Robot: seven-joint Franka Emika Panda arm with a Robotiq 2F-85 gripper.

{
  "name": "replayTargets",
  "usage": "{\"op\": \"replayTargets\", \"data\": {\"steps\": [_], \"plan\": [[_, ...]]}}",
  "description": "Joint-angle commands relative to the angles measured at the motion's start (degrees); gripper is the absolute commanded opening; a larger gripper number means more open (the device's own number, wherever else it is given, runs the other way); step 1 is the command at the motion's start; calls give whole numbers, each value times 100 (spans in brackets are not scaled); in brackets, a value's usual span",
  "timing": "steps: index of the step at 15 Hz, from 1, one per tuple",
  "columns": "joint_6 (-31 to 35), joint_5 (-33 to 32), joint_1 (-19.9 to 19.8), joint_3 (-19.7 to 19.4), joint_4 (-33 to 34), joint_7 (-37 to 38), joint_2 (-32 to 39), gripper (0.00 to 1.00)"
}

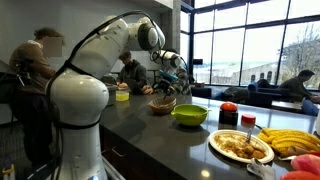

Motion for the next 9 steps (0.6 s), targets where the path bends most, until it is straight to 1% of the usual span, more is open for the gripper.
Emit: {"op": "replayTargets", "data": {"steps": [1, 5, 9], "plan": [[190, -668, 346, -142, 86, 201, 14, 100], [299, -959, 518, -95, 156, 309, 104, 100], [371, -792, 479, -52, 198, 351, 244, 100]]}}
